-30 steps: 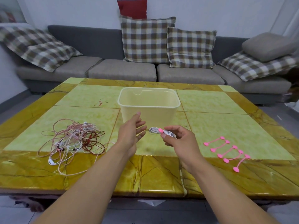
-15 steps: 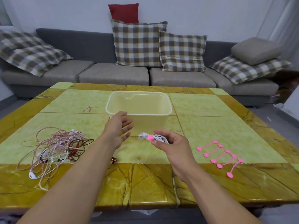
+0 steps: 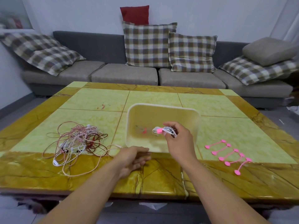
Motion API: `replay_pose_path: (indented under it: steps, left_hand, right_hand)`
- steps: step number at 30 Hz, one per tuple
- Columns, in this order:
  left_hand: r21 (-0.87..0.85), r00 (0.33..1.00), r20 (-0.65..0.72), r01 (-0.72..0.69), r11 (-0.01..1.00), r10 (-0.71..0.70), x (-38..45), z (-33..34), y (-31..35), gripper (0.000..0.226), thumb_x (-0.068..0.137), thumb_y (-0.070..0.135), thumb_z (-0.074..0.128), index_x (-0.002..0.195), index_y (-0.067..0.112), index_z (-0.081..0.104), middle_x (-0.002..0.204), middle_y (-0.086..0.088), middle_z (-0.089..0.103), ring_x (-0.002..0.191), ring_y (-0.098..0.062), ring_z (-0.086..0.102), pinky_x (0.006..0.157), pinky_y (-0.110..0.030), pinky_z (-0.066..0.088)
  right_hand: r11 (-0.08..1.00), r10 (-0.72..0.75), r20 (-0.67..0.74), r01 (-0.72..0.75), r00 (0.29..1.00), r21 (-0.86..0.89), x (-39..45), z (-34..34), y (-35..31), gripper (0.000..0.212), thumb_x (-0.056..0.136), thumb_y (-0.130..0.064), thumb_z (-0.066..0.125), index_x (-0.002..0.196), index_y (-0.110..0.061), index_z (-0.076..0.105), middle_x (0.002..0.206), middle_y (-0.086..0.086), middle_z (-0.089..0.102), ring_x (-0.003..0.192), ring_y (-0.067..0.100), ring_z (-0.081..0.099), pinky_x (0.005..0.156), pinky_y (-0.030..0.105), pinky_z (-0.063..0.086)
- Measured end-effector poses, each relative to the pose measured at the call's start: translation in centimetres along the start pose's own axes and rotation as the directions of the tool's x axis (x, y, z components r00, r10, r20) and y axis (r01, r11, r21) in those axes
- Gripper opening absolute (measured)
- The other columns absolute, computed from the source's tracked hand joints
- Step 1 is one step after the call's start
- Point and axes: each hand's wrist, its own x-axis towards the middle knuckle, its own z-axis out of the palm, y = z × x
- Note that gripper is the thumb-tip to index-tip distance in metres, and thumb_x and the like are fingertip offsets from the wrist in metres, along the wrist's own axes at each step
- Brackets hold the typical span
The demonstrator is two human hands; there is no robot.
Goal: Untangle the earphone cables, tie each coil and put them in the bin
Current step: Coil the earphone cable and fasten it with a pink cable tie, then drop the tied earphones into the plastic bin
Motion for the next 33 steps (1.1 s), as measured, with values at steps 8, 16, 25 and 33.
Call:
replay_pose_path:
  steps: [8, 16, 25, 33]
  left_hand:
    - [0.104, 0.991, 0.126, 0.023, 0.994, -0.036, -3.1, 0.7, 0.3, 0.02, 0.086, 0.02, 0.077, 0.103, 0.009, 0.073, 0.098, -0.011, 0.079, 0.063, -0.012, 0.072, 0.047, -0.016, 0.046]
    - [0.042, 0.994, 0.108, -0.021, 0.999, 0.016, -3.0, 0.3, 0.6, 0.016, 0.087, 0.02, 0.075, 0.099, 0.01, 0.075, 0.094, -0.012, 0.079, 0.059, -0.012, 0.072, 0.045, -0.017, 0.044]
    - [-0.025, 0.993, 0.056, -0.1, 0.995, 0.101, -2.8, 0.4, 0.5, 0.019, 0.081, 0.025, 0.081, 0.094, 0.011, 0.08, 0.081, -0.01, 0.077, 0.062, -0.013, 0.073, 0.044, -0.017, 0.046]
    - [-0.061, 0.987, 0.02, -0.158, 0.986, 0.159, -2.8, 1.0, 0.6, 0.023, 0.081, 0.027, 0.082, 0.093, 0.007, 0.079, 0.08, -0.01, 0.077, 0.062, -0.013, 0.073, 0.047, -0.017, 0.047]
  right_hand:
    - [0.983, 0.169, 0.029, -0.166, 0.985, -0.079, 5.3, 0.8, 1.2, 0.018, 0.09, -0.016, 0.077, 0.106, -0.022, 0.071, 0.1, -0.007, 0.068, 0.093, 0.014, 0.064, 0.067, 0.02, 0.044]
    - [0.918, 0.276, 0.163, -0.21, 0.947, -0.336, 8.5, 0.4, 2.6, 0.022, 0.082, -0.021, 0.085, 0.099, -0.018, 0.071, 0.101, 0.003, 0.069, 0.092, 0.02, 0.063, 0.076, 0.025, 0.044]
    - [0.585, 0.37, 0.284, 0.016, 0.885, -0.811, 7.9, -1.0, 0.9, 0.015, 0.088, -0.016, 0.079, 0.103, -0.019, 0.076, 0.105, 0.004, 0.072, 0.096, 0.023, 0.065, 0.073, 0.023, 0.044]
    - [0.643, 0.253, 0.224, 0.01, 0.941, -0.766, 6.5, -1.7, -2.7, 0.044, 0.086, 0.008, 0.059, 0.116, -0.022, 0.072, 0.125, 0.008, 0.064, 0.107, 0.025, 0.065, 0.088, 0.035, 0.055]
